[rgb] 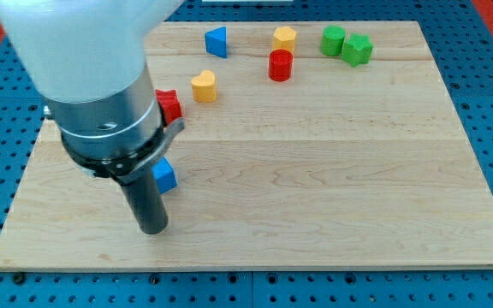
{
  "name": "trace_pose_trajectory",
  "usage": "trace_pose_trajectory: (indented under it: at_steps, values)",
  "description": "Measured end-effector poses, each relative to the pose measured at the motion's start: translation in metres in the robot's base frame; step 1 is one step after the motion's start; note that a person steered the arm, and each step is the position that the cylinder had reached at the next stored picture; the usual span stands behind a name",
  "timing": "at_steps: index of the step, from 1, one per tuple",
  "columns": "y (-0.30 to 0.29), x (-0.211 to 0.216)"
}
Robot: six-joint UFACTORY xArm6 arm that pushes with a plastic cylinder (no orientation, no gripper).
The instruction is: Push the blue cube into the red star
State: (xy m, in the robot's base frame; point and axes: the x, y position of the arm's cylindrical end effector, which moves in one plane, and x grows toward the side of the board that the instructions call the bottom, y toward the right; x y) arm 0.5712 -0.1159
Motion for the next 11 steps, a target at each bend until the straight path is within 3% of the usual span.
trace_pose_trajectory:
  at_steps: [2, 3, 4, 5, 8, 11]
  values:
    - [-0.021, -0.029]
    - [-0.008, -0.056]
    - [0.042, -0.053]
    - [0.053, -0.058]
    - [-0.047, -0.160]
    - [-0.082, -0.187]
